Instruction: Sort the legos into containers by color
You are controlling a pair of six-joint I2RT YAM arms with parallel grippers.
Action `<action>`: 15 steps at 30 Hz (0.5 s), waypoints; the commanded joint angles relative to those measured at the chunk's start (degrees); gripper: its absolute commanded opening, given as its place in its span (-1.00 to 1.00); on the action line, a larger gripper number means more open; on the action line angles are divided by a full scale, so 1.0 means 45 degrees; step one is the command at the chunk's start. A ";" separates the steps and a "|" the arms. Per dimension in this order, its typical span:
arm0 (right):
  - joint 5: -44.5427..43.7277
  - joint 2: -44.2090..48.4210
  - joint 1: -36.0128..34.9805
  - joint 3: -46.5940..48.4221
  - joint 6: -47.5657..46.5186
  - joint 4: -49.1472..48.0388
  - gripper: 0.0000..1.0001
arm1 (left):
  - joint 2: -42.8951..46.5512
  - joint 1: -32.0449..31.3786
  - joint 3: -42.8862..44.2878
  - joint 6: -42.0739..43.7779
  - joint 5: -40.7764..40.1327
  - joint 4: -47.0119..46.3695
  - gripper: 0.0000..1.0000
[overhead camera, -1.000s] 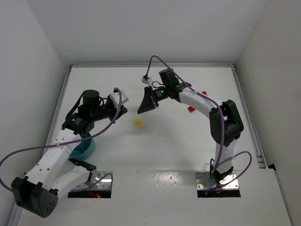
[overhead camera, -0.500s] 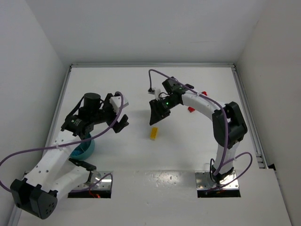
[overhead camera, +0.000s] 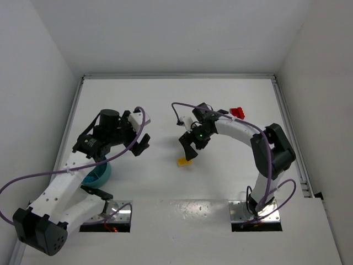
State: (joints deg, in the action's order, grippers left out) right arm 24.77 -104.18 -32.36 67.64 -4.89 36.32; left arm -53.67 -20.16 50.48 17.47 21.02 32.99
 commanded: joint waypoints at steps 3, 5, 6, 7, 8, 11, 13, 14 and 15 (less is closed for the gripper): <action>0.1933 0.2290 -0.0153 -0.1550 -0.4466 -0.0902 0.85 | 0.0306 -0.0129 0.0365 0.0218 0.0212 0.0305 0.99; 0.2363 0.2409 -0.0153 -0.1554 -0.5958 -0.0378 0.82 | 0.0306 -0.0129 0.0365 0.0218 0.0213 0.0305 0.99; 0.2733 0.2409 -0.0153 -0.1554 -0.6487 0.0186 0.80 | 0.0306 -0.0129 0.0365 0.0218 0.0213 0.0305 0.99; 0.2930 0.2409 -0.0153 -0.1554 -0.7150 0.0327 0.80 | 0.0306 -0.0129 0.0365 0.0218 0.0213 0.0305 0.99; 0.3087 0.2274 -0.0153 -0.1554 -0.7157 0.0193 0.80 | 0.0306 -0.0129 0.0365 0.0083 0.0213 0.0305 0.99; 0.2953 0.1864 -0.0270 -0.1554 -0.7313 -0.0275 0.80 | 0.0306 -0.0012 0.0365 -0.0094 -0.0002 0.0170 0.99; 0.2756 0.1317 -0.0387 -0.1437 -0.7585 -0.0414 0.80 | 0.0306 0.0124 0.0481 -0.0270 -0.0139 0.0168 0.99; 0.2563 0.1141 -0.0542 -0.1321 -0.7741 -0.0569 0.80 | 0.0306 0.0125 0.0482 -0.0270 -0.0139 0.0168 0.99; 0.2445 0.1004 -0.0543 -0.1319 -0.7743 -0.0570 0.80 | 0.0306 0.0125 0.0482 -0.0405 -0.0255 0.0168 0.99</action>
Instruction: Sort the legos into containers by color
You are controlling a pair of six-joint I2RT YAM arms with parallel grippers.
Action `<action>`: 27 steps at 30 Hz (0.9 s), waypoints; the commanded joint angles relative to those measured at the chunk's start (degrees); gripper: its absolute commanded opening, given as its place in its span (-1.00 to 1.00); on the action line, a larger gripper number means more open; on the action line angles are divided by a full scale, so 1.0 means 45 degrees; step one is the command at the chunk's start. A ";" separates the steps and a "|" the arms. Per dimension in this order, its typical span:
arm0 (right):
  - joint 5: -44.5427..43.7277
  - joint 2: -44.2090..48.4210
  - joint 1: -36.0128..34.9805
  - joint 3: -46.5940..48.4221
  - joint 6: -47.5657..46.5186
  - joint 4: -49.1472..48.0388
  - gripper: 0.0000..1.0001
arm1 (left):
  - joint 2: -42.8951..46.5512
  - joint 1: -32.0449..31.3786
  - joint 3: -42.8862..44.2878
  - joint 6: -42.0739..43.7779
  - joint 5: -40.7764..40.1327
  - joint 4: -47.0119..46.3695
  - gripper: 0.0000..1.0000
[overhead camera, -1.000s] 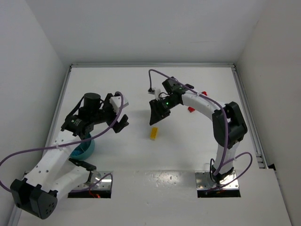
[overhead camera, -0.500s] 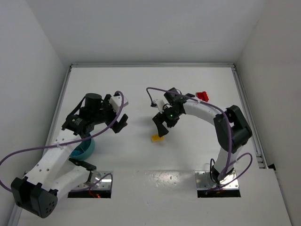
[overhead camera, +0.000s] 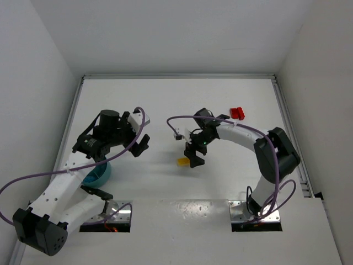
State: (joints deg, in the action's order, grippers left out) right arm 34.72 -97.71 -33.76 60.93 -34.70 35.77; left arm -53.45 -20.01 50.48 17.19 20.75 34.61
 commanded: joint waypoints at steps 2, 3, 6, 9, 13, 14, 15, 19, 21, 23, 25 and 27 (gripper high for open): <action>-0.0116 -0.0708 -0.0349 0.0289 -0.1448 -0.0566 0.80 | 0.0257 0.0228 0.0599 -0.0344 -0.0198 -0.0191 0.99; -0.0118 -0.0882 -0.0350 0.0289 -0.1449 -0.0721 0.80 | 0.0257 0.0228 0.0599 -0.0344 -0.0198 -0.0191 0.99; -0.0469 -0.1001 -0.0486 0.0289 -0.1567 -0.1035 0.80 | 0.0257 0.0345 0.0599 -0.0344 -0.0061 -0.0191 0.99; -0.0762 -0.1118 -0.0643 0.0172 -0.1567 -0.1540 0.80 | 0.0257 0.0345 0.0482 -0.0480 -0.0061 -0.0308 0.99; -0.1269 -0.1234 -0.0897 -0.0082 -0.1567 -0.2166 0.78 | 0.0257 0.0345 0.0365 -0.0480 -0.0061 -0.0308 0.99; -0.1270 -0.1236 -0.1051 -0.0082 -0.1567 -0.2167 0.78 | 0.0257 0.0345 0.0365 -0.0480 -0.0061 -0.0308 0.99; -0.1406 -0.1371 -0.1053 -0.0082 -0.1567 -0.2167 0.73 | 0.0257 0.0345 0.0365 -0.0480 -0.0061 -0.0308 0.99; -0.1661 -0.1626 -0.1326 -0.0082 -0.1683 -0.2285 0.56 | 0.0257 0.0345 0.0365 -0.0480 -0.0178 -0.0308 0.99; -0.1972 -0.1782 -0.1462 0.0053 -0.1684 -0.2285 0.50 | 0.0257 0.0345 0.0365 -0.0480 -0.0178 -0.0308 0.99; -0.2109 -0.1919 -0.1463 0.0191 -0.1684 -0.2032 0.40 | 0.0257 0.0345 0.0365 -0.0596 -0.0333 -0.0308 0.99; -0.2286 -0.2056 -0.1580 0.0308 -0.1684 -0.2031 0.25 | 0.0257 0.0345 0.0365 -0.0715 -0.0470 -0.0308 0.99; -0.2675 -0.2056 -0.1580 0.0308 -0.1684 -0.2031 0.07 | 0.0257 0.0345 0.0365 -0.0967 -0.0608 -0.0426 0.99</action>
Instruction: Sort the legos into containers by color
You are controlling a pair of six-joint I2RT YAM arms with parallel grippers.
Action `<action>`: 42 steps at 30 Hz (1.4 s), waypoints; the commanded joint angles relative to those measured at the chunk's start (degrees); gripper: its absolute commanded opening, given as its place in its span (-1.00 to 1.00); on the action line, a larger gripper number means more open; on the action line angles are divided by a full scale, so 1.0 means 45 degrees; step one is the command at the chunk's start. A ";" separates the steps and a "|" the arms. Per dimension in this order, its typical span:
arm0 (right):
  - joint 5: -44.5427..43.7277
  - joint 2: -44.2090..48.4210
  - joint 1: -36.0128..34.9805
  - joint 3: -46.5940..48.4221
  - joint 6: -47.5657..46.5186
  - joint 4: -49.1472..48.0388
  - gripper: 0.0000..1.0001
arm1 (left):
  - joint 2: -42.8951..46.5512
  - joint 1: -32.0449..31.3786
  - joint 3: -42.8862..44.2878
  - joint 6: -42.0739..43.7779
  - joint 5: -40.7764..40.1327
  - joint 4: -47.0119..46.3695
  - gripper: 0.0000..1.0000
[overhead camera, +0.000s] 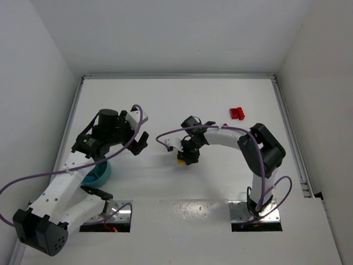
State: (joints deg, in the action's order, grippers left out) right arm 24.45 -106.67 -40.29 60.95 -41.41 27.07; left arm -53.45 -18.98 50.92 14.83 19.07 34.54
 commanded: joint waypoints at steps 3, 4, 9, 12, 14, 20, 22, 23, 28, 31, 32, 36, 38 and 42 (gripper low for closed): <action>-0.0530 -0.0064 -0.0128 0.0304 -0.0077 0.0057 -0.30 | 0.0257 0.0117 0.0267 -0.0892 -0.0603 -0.0528 0.99; -0.0414 -0.0064 -0.0128 0.0304 -0.0076 0.0059 -0.49 | 0.0373 0.0117 0.0267 -0.1106 -0.0760 -0.0664 0.99; 0.0815 0.1456 -0.0128 0.0460 0.1268 0.0313 -0.82 | 0.0374 0.0408 0.0755 -0.2711 -0.1239 -0.0315 0.99; 0.1597 0.2178 -0.0128 0.1278 0.3239 -0.0116 -1.00 | 0.0257 0.0586 0.0912 -0.3507 0.0037 -0.0196 0.99; 0.2279 0.2434 -0.0128 0.1864 0.4861 -0.0467 -1.00 | 0.0140 0.1033 0.0912 -0.4113 0.0915 -0.0196 0.99; 0.2751 0.2612 -0.0382 0.2861 0.7462 -0.2148 -1.00 | -0.0660 0.2478 0.1283 -0.5754 0.3961 -0.0196 0.97; 0.2635 0.2378 -0.0498 0.3406 0.7463 -0.2148 -1.00 | -0.1031 0.2985 0.1283 -0.6513 0.4840 -0.0624 0.94; 0.2634 0.2261 -0.0499 0.3525 0.7599 -0.2148 -1.00 | -0.1148 0.3143 0.1283 -0.6789 0.5637 -0.0761 0.91; 0.1892 0.1947 -0.0753 0.4072 0.7717 -0.2284 -1.00 | -0.1716 0.3690 0.1283 -0.8177 0.7225 -0.1738 0.76; 0.1442 0.1947 -0.0987 0.4210 0.7717 -0.2285 -1.00 | -0.2007 0.3691 0.1128 -0.8567 0.7597 -0.2050 0.70; 0.1288 0.1831 -0.0987 0.4210 0.7717 -0.2285 -1.00 | -0.2009 0.3691 0.1127 -0.8762 0.7598 -0.2245 0.67; 0.1013 0.1830 -0.1240 0.4327 0.7600 -0.2733 -1.00 | -0.2263 0.3691 0.0386 -0.8999 0.7618 -0.2558 0.53; 0.0876 0.1830 -0.1241 0.4327 0.7600 -0.2908 -1.00 | -0.2263 0.3691 0.0267 -0.9155 0.7734 -0.2695 0.51; 0.0759 0.1693 -0.1378 0.5026 0.7756 -0.3066 -1.00 | -0.2380 0.3807 -0.0026 -0.9389 0.7248 -0.2813 0.42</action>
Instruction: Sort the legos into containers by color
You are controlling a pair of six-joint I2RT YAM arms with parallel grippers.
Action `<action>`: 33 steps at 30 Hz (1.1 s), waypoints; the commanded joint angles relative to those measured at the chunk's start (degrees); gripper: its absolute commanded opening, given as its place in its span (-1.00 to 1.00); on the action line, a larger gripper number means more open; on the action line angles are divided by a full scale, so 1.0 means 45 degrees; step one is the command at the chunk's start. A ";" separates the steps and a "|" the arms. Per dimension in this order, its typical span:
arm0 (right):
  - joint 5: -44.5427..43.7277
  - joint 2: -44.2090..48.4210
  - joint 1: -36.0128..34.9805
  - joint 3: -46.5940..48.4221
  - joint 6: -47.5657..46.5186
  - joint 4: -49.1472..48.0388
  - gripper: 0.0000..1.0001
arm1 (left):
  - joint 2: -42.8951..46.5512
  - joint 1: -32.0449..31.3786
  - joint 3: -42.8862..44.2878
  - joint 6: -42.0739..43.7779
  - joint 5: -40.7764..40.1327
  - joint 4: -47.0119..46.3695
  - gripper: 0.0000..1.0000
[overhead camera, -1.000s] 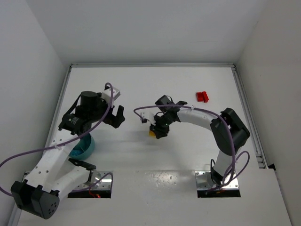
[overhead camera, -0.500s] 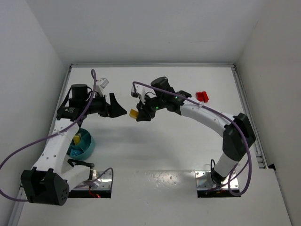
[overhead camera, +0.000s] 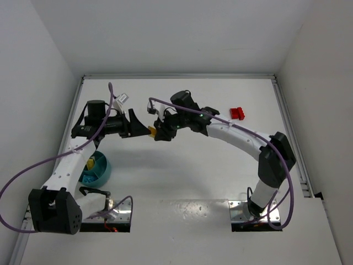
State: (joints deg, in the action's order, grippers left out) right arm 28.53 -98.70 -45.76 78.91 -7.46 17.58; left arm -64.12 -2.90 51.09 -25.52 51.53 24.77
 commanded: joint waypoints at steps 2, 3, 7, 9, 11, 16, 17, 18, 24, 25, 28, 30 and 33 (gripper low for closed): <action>-0.0150 -0.0216 -0.0300 0.1194 0.0213 -0.0958 -1.00 | -0.0145 0.0369 -0.0064 -0.0539 0.0034 -0.0642 0.39; -0.0150 -0.0216 -0.0300 0.1368 0.0213 -0.0823 -1.00 | -0.0146 0.0370 -0.0064 -0.0540 0.0034 -0.0642 0.36; -0.0150 -0.0216 -0.0574 0.1370 0.0097 -0.0822 -1.00 | -0.0263 0.0370 -0.0064 -0.0677 0.0034 -0.0758 0.26; -0.0150 -0.0216 -0.0711 0.1370 0.0096 -0.0686 -1.00 | -0.0263 0.0487 -0.0064 -0.0910 0.0188 -0.0914 0.20; -0.0150 -0.0216 -0.0828 0.1370 -0.0021 -0.0685 -1.00 | -0.0263 0.0623 -0.0182 -0.1066 0.0579 -0.1051 0.17; -0.0423 -0.0216 -0.0945 0.1077 -0.0158 -0.0685 -1.00 | -0.0263 0.0741 -0.0299 -0.1359 0.0893 -0.1344 0.14; -0.0539 -0.0216 -0.1061 0.1077 -0.0158 -0.0820 -1.00 | -0.0263 0.0741 -0.0299 -0.1361 0.0893 -0.1345 0.12; -0.0540 -0.0100 -0.1062 0.1077 -0.0158 -0.0822 -1.00 | -0.0263 0.0741 -0.0434 -0.1361 0.1028 -0.1461 0.09; -0.1457 -0.0216 -0.1062 0.1077 -0.0158 -0.1074 -1.00 | -0.0263 0.0741 -0.0553 -0.1361 0.1557 -0.1580 -0.03; -0.1690 -0.0216 -0.1062 0.1077 -0.0158 -0.1075 -1.00 | -0.0263 0.0741 -0.0553 -0.1361 0.1557 -0.1580 -0.03; -0.2022 -0.0216 -0.1062 0.1077 -0.0158 -0.1193 -1.00 | -0.0263 0.0741 -0.0553 -0.1361 0.1673 -0.1580 0.02; -0.2025 -0.0216 -0.1062 0.1077 -0.0158 -0.1193 -1.00 | -0.0263 0.0741 -0.0688 -0.1361 0.1674 -0.1580 0.05; -0.1870 -0.0100 -0.1062 0.0844 -0.0158 -0.1309 -1.00 | -0.0146 0.0741 -0.0689 -0.1361 0.1674 -0.1580 -0.03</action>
State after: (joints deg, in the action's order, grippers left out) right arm 20.78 -99.88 -50.39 82.67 -7.73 15.05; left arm -65.41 -0.14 48.29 -31.24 57.25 19.40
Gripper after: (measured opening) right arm 0.354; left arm 0.499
